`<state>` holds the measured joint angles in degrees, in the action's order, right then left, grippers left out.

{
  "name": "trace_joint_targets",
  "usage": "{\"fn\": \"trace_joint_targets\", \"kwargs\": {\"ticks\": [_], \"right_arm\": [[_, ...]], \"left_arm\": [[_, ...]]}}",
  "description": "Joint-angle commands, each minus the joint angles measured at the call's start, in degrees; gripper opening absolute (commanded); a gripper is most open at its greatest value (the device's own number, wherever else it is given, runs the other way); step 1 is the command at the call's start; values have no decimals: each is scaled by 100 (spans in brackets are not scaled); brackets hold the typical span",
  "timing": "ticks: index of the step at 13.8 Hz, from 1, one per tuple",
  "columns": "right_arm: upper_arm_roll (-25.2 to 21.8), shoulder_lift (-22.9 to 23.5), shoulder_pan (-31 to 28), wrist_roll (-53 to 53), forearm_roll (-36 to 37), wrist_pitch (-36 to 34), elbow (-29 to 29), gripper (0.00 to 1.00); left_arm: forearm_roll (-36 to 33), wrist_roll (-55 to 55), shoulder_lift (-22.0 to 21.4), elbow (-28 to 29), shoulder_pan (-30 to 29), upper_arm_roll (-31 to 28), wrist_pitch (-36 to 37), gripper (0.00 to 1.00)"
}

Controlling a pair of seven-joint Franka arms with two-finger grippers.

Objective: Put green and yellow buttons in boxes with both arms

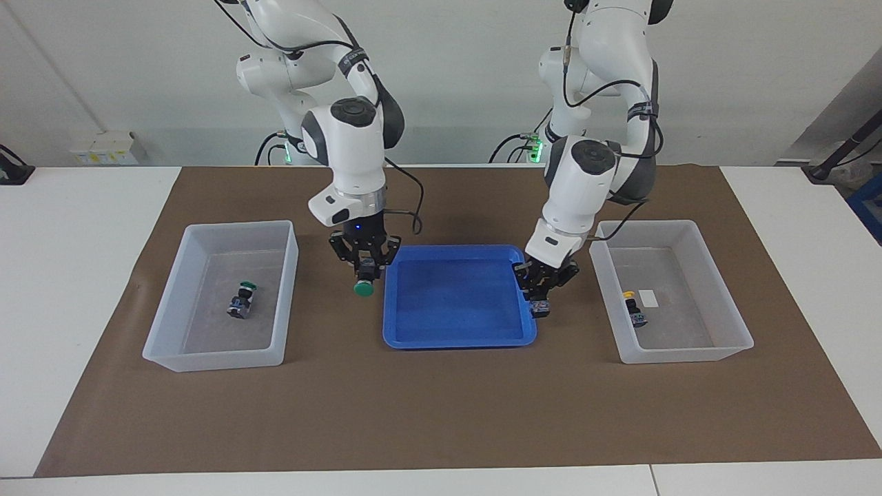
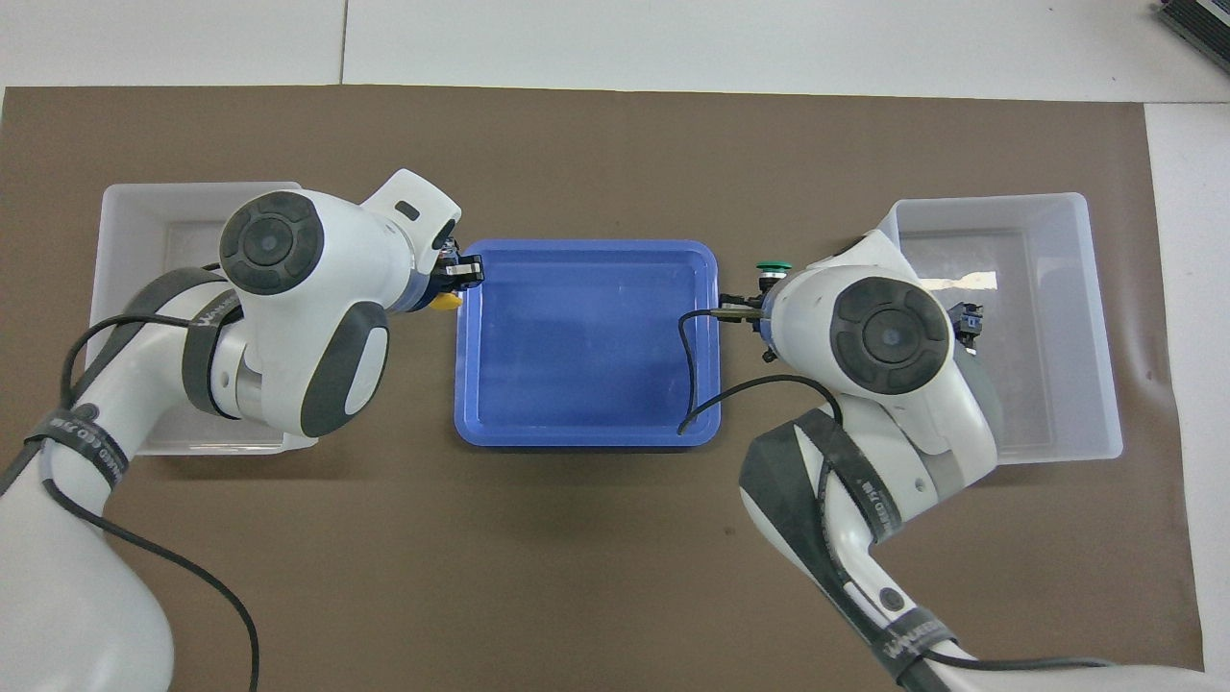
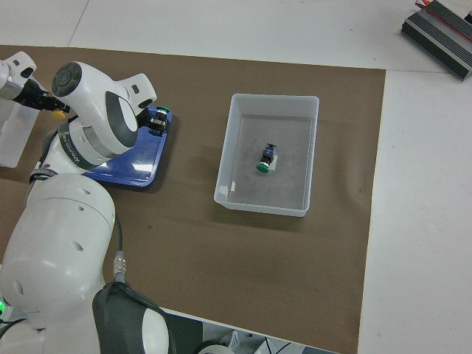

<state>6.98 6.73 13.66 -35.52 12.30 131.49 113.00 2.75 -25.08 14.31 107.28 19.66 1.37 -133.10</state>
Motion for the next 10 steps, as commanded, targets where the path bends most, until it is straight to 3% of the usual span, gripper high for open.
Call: {"fn": "trace_joint_targets", "kwargs": {"ticks": [1, 3, 5, 7, 10], "right_arm": [[67, -408, -642, 815, 44, -290, 135, 0], [67, -436, -1099, 1684, -174, -326, 161, 0], [58, -453, -1653, 2773, -832, -326, 301, 0], [58, -489, -2233, 3723, -940, -256, 634, 0], [49, -278, -2630, 4367, -940, -80, 750, 0]], "left_arm": [[15, 143, -139, 12, -355, 48, 188, 0], [85, 563, -270, -14, -655, 48, 451, 0], [313, 1221, -367, -58, -1006, 57, 732, 0], [367, 1767, -376, -181, -1244, 48, 1040, 0], [367, 2348, -376, -190, -1569, 48, 1173, 0]]}}
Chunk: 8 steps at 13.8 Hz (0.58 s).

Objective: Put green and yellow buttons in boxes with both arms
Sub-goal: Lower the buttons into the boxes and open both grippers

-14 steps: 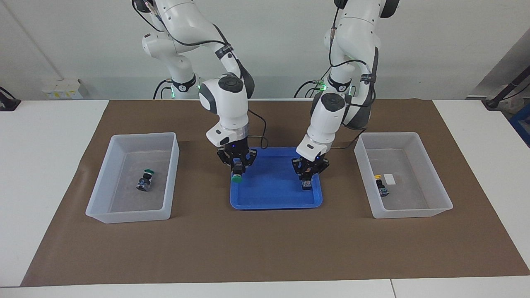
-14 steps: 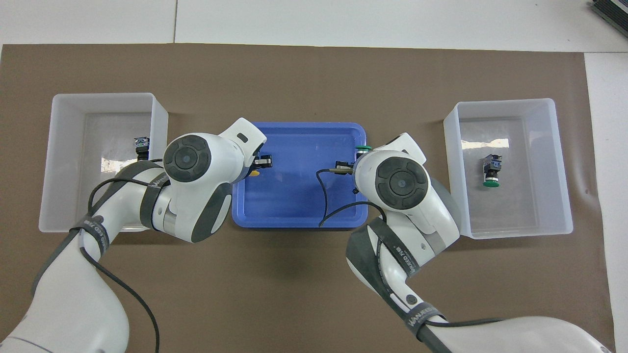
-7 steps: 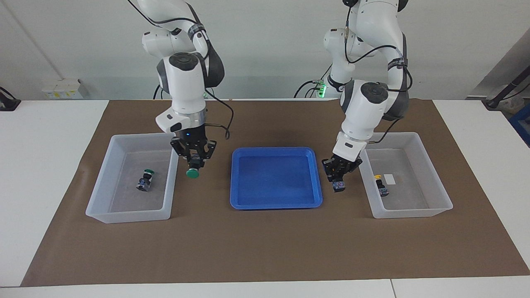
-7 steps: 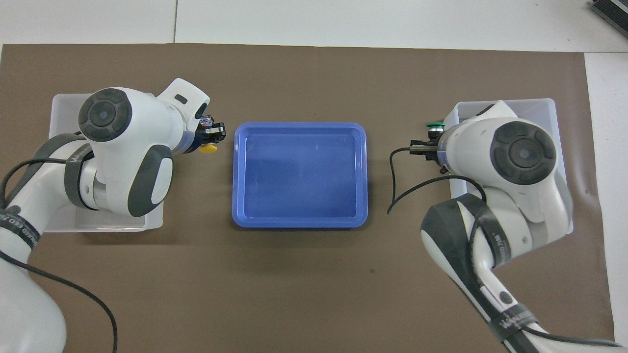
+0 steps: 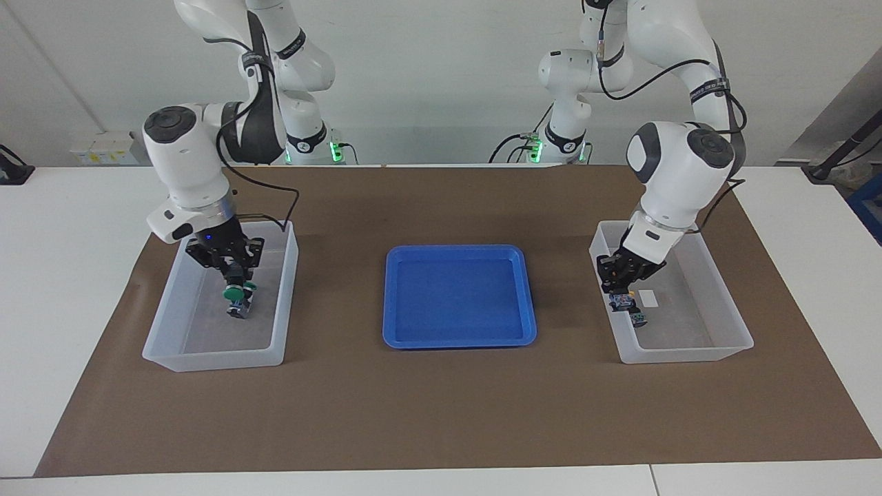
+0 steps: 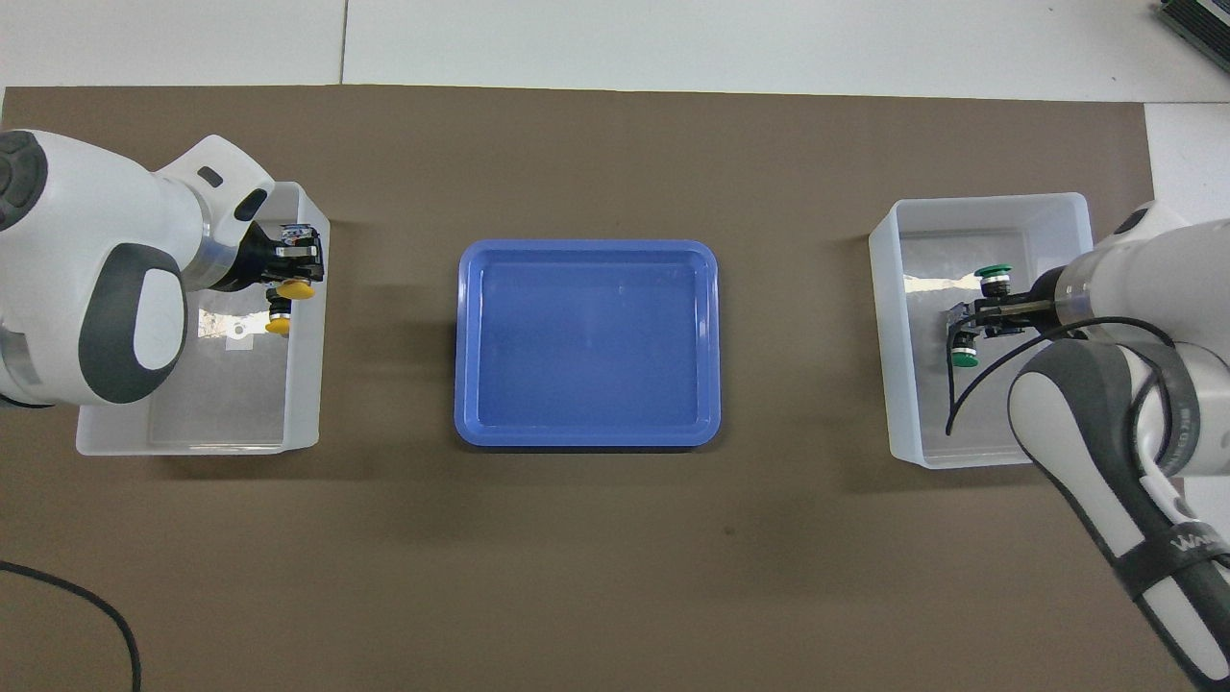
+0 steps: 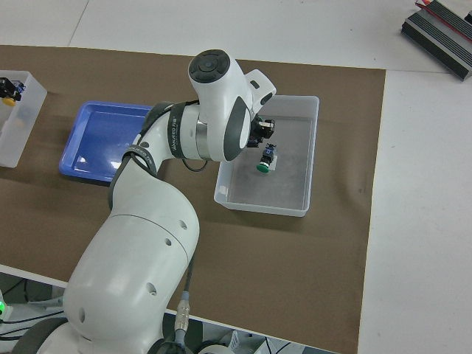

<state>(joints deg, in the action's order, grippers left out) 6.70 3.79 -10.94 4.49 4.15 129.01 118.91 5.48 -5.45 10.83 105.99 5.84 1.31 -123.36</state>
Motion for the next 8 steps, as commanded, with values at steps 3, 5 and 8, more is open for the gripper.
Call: {"fn": "trace_joint_targets", "kwargs": {"ticks": [3, 5, 8], "right_arm": [[68, 367, -574, 1043, -125, 378, 177, 0], [68, 596, -716, 1335, -125, 966, 308, 0], [60, 764, -725, 1283, -125, 1100, 344, 0]], "left_arm": [[103, 930, -72, -52, -504, 19, 233, 0], [103, 1011, -72, -17, -741, 1, 172, 0], [85, 1440, -142, 193, -953, -16, -73, 0]]}}
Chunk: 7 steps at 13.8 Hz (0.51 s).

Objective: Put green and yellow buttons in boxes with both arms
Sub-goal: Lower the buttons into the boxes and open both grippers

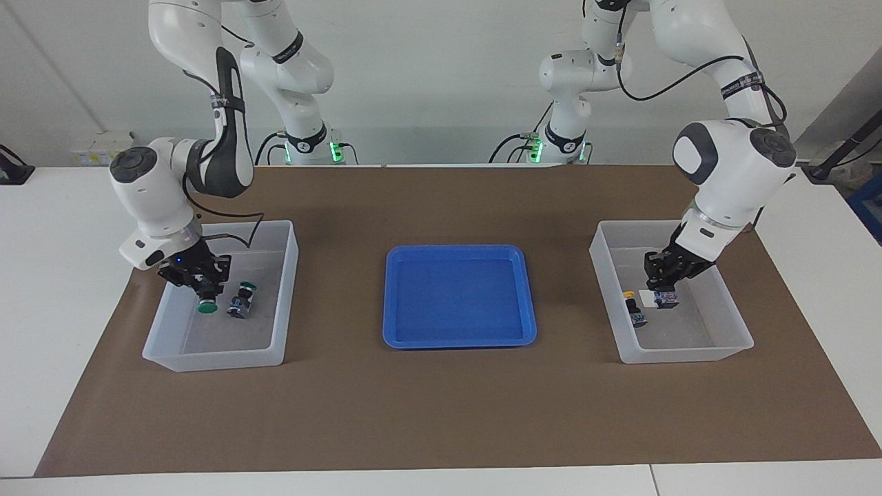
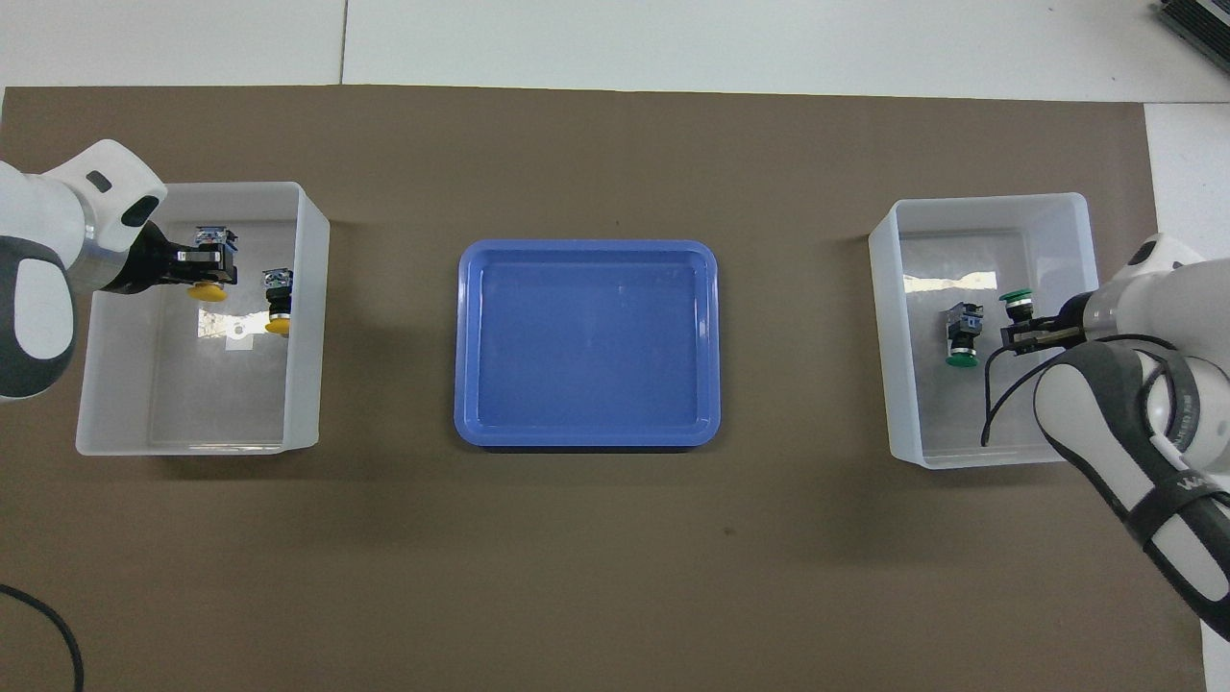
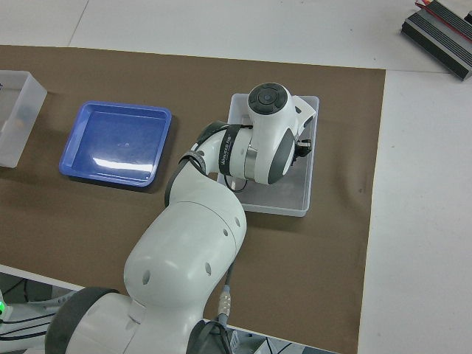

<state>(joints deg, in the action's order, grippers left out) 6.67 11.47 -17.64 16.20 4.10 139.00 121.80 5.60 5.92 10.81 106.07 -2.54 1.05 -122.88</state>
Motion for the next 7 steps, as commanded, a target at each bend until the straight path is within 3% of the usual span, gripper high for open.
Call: {"fn": "trace_joint_targets", "kwargs": {"ticks": [1, 2, 3, 4, 7], "right_arm": [[71, -4, -46, 76, -111, 84, 54, 12], [62, -4, -46, -11, -111, 84, 54, 37], [62, -4, -46, -90, -111, 84, 54, 70], [71, -4, -38, -117, -111, 58, 45, 76], [62, -13, 6, -293, -111, -13, -16, 80]], "left_arm": [[73, 444, -192, 412, -254, 10, -357, 0], [73, 619, -236, 640, -325, 10, -612, 0], [73, 743, -228, 799, -335, 10, -815, 0], [73, 753, -193, 914, -352, 10, -973, 0], [64, 761, -114, 1152, -458, 10, -1396, 0]]}}
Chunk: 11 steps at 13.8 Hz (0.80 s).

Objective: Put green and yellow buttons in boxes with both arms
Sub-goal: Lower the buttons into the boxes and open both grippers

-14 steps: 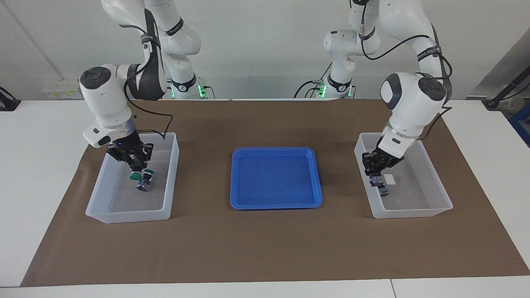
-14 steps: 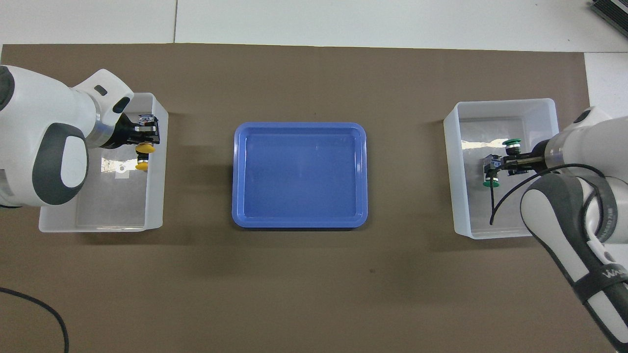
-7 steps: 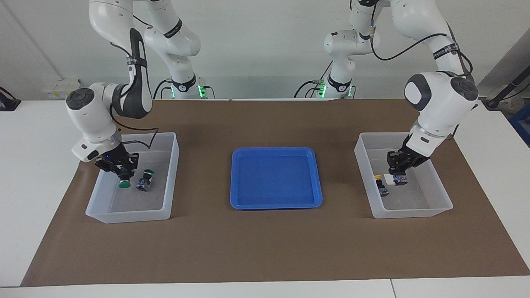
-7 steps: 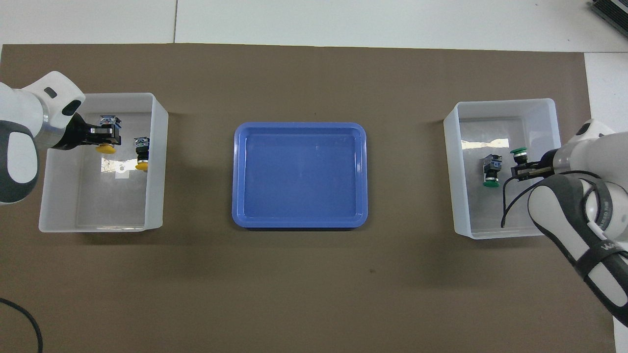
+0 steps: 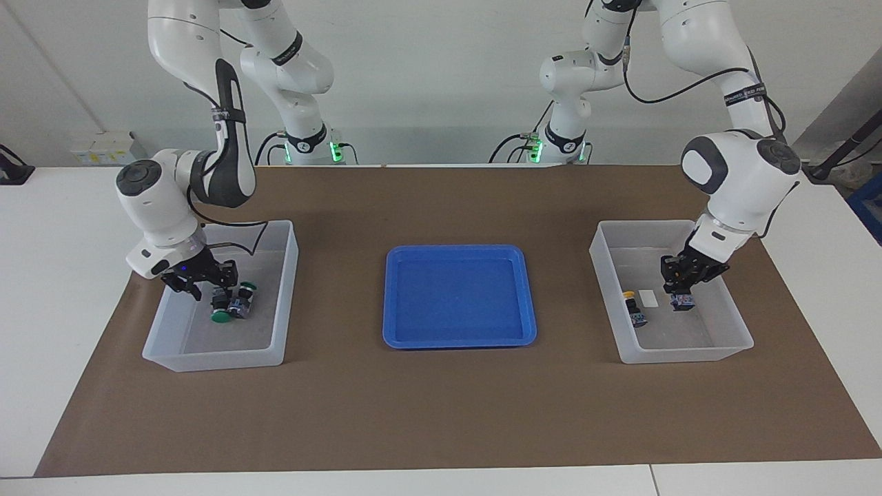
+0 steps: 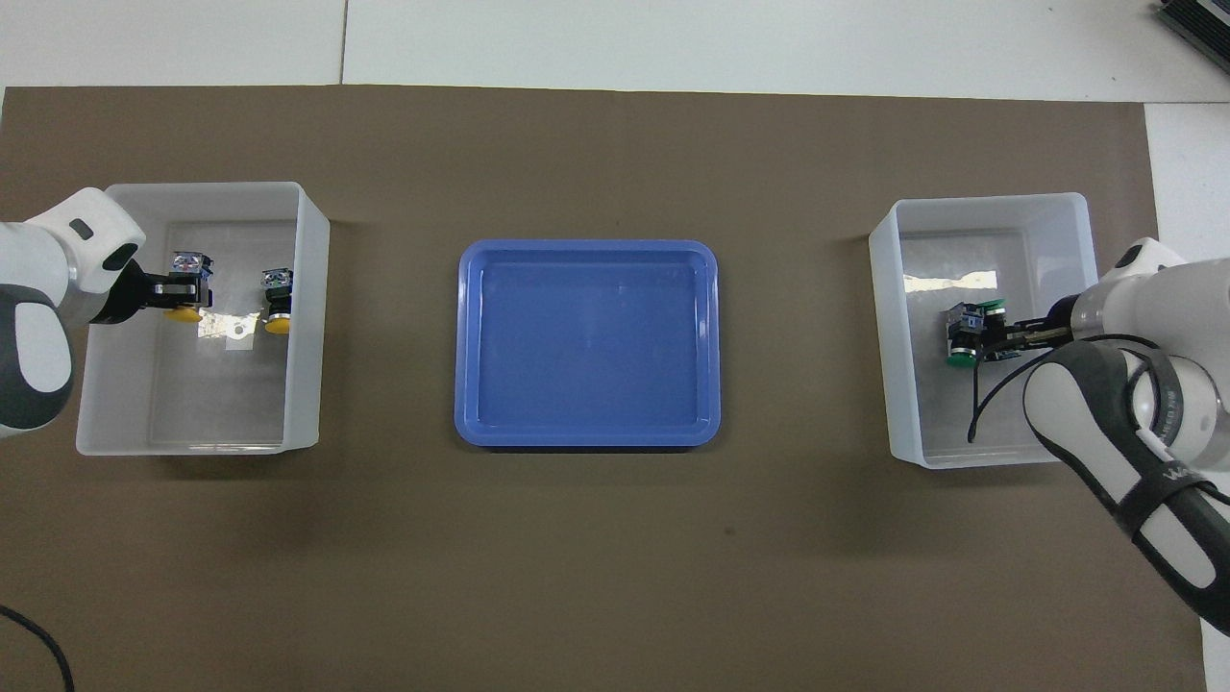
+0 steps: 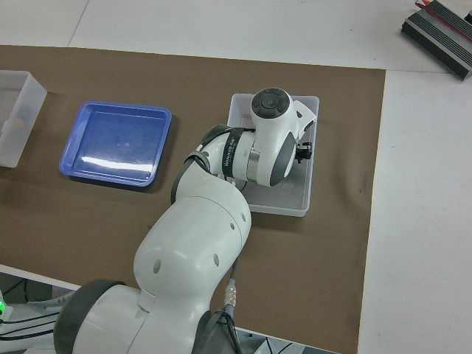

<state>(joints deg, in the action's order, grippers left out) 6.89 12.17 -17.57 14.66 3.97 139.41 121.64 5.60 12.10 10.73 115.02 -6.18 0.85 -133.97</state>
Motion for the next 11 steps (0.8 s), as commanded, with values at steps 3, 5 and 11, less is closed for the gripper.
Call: {"fn": "trace_joint_targets", "kwargs": {"ticks": [3, 5, 11], "right_arm": [[49, -171, 60, -340, -98, -360, -201, 85], [66, -267, 157, -656, -98, -756, -447, 87], [84, -794, 877, -2080, -98, -1047, -466, 100]], "left_arm": [[73, 135, 34, 284, -103, 29, -392, 19], [73, 143, 96, 301, -103, 29, -507, 86], [21, 109, 149, -627, 2, 29, 614, 100]]}}
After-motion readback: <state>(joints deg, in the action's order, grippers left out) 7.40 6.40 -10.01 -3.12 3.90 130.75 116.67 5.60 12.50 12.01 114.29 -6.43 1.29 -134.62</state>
